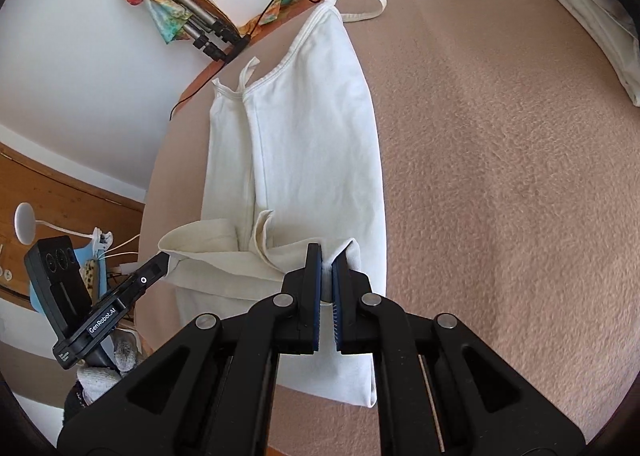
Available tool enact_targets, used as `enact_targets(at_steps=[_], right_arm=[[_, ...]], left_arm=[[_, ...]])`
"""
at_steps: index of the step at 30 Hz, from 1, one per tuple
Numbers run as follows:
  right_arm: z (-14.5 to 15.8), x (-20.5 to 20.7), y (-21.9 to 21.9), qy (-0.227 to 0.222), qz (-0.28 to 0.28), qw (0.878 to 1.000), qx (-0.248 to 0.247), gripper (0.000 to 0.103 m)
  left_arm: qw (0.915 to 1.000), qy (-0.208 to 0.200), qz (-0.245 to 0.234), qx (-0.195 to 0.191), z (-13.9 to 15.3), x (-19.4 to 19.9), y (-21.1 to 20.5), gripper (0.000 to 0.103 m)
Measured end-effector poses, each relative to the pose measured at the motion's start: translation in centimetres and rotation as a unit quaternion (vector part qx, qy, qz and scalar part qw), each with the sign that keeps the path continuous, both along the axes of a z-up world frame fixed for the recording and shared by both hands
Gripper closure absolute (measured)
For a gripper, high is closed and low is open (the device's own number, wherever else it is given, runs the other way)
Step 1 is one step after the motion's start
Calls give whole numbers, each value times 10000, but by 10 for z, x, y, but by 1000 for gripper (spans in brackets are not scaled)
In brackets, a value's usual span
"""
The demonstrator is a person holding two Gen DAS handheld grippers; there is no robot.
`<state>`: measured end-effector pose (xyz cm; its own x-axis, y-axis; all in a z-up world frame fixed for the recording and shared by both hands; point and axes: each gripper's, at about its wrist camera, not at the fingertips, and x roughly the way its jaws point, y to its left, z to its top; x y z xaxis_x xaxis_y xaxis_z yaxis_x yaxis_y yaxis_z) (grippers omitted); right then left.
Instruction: Fold small clothes
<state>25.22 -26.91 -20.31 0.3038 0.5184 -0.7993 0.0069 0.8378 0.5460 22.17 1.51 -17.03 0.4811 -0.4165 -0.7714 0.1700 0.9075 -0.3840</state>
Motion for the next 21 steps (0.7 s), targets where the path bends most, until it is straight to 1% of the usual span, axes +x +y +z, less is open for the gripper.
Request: enact_targets(at_steps=[2, 4, 5, 6, 8, 9, 10, 12, 13, 14, 16, 17, 18, 19, 20, 21], right_arm=[[-8, 9, 1, 73, 38, 9999, 74, 97], [-11, 14, -3, 106, -3, 9997, 236, 97], [-12, 16, -6, 128, -20, 9994, 336, 93], [-11, 18, -9, 159, -28, 9989, 433, 88], [-3, 17, -17, 35, -141, 9981, 594, 58], [4, 15, -22, -152, -205, 9979, 597, 53], [11, 13, -26, -292, -218, 9976, 592, 50], [23, 5, -31, -512, -214, 9977, 390, 50], [28, 1, -30, -645, -110, 9976, 212, 50], [33, -5, -26, -791, 48, 9968, -43, 50], [37, -20, -18, -1024, 422, 9925, -521, 50], [36, -27, -14, -1042, 626, 9901, -695, 53], [33, -32, -9, -1033, 796, 9884, -777, 56], [29, -36, -5, -1002, 968, 9876, -730, 62], [24, -38, 0, -946, 1144, 9865, -685, 69], [20, -38, 7, -921, 1290, 9848, -713, 72]], left_arm=[[10000, 11, 69, -3, -3, 7, 3, 102], [9997, 140, 100, -154, -5, 12, 7, 101], [9995, 204, 118, -189, -5, 13, 10, 101], [9995, 210, 135, -217, -2, 14, 12, 98], [9996, 102, 202, -169, 5, 12, 18, 88], [9996, 28, 240, -167, 8, 10, 22, 71], [9994, -85, 260, -231, 12, 7, 27, 64], [9994, -271, 207, -112, 18, 1, 32, 64], [9993, -328, 79, -134, 19, -2, 33, 64], [9992, -357, -93, -168, 19, -6, 31, 64], [9986, -298, -420, -99, 15, -14, 26, 64], [9977, -237, -634, -28, 13, -18, 20, 64], [9968, -231, -752, 131, 10, -23, 15, 64], [9955, -246, -886, 230, 8, -28, 8, 67], [9942, -207, -1036, 211, 5, -29, 3, 67], [9932, -146, -1133, 205, 2, -28, -3, 66]])
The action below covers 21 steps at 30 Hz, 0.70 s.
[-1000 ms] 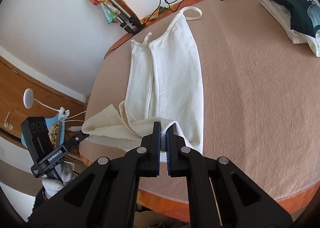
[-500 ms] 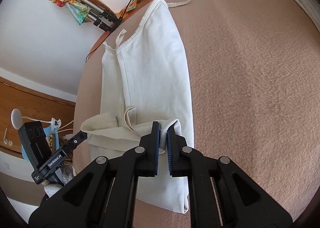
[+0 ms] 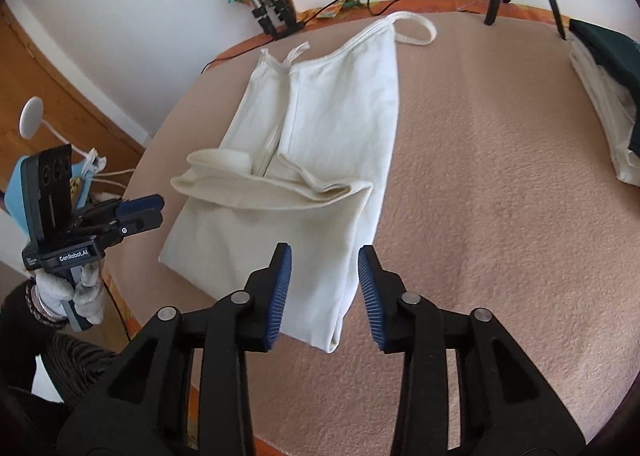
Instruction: Fold small clothes
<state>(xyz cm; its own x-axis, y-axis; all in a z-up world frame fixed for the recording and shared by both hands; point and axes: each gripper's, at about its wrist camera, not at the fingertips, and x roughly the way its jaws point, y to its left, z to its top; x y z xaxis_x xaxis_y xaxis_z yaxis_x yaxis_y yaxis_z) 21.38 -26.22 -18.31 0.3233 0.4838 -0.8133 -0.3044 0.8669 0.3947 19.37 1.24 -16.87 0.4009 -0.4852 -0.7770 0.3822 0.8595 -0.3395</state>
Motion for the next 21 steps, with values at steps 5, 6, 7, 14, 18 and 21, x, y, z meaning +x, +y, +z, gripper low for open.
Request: enact_targets(at_steps=[5, 6, 7, 14, 18, 21], right_arm=[[-14, 23, 18, -30, 254, 9997, -65, 76], [-14, 33, 16, -82, 159, 9998, -53, 76], [-14, 42, 13, -98, -12, 9999, -63, 76], [3, 73, -15, -441, -508, 9968, -430, 75], [6, 90, -24, -487, -494, 9962, -532, 68], [3, 108, -29, -478, -488, 9967, -426, 50]], left_arm=[[9997, -206, 140, 77, -4, 26, -15, 67], [9992, -287, 264, 122, -3, 35, -15, 67], [9979, -353, 468, 264, -3, 45, -13, 67], [9910, -496, 1204, 298, 7, 81, 24, 63], [9912, -393, 1254, 178, 8, 111, 36, 63], [9914, -161, 1301, -33, 2, 135, 41, 63]])
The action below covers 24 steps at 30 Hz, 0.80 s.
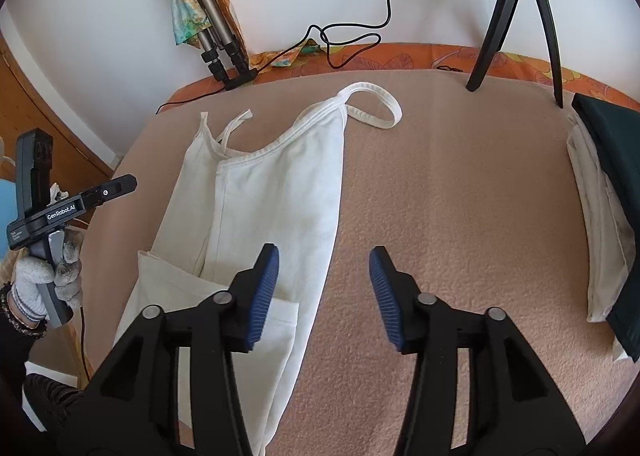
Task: Fold small clothes
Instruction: 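Grasp the camisole straps with the right tool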
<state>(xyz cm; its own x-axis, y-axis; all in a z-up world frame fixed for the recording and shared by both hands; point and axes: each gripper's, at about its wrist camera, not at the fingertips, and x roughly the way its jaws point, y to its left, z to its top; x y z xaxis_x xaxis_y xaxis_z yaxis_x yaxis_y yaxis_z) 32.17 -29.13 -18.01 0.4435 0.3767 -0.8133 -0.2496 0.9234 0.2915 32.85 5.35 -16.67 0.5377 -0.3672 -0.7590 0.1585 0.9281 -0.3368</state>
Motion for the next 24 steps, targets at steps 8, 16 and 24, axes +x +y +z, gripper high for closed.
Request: enact_targets(at_steps=[8, 16, 24], right_arm=[[-19, 53, -7, 189, -20, 9984, 535, 49], [-43, 101, 6, 464, 183, 9904, 1290, 49], [-45, 112, 7, 232, -23, 9922, 1225, 96]], left_arm=[[9975, 423, 2, -572, -24, 45, -6, 46], [9948, 588, -102, -827, -41, 72, -23, 47], [9971, 184, 119, -726, -40, 76, -20, 99]])
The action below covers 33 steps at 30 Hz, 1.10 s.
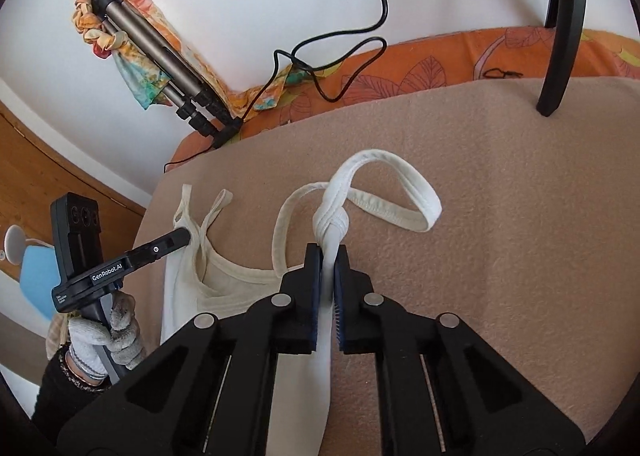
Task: Fold small clothes
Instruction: 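Grasp the camisole straps with the right tool, then fold the straps down over the folded hem with the right tool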
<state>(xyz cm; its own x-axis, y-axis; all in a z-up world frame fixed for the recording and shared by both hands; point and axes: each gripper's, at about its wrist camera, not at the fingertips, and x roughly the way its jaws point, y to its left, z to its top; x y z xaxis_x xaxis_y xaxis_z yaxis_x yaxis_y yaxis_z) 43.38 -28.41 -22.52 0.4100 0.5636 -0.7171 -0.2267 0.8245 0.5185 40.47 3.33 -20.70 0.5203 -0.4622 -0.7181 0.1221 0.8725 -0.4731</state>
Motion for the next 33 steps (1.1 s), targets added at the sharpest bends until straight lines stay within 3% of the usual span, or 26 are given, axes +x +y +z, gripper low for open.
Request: enact_targets(at_steps=[1, 6, 16, 25, 33], right_arm=[[2, 0, -1, -42, -23, 9999, -97, 96], [0, 6, 7, 1, -4, 9995, -316, 96], [52, -27, -3, -483, 107, 9988, 13, 97], [97, -123, 3, -884, 410, 9950, -233, 98], [87, -224, 16, -1073, 608, 9883, -894, 98]], left_arm=[[9999, 29, -40, -147, -2, 2, 2, 100], [9999, -34, 7, -143, -1, 2, 2, 100], [9967, -775, -256, 9, 53, -36, -1, 101], [9894, -1301, -539, 359, 93, -121, -5, 101], [9851, -1281, -853, 772, 78, -214, -11, 101]])
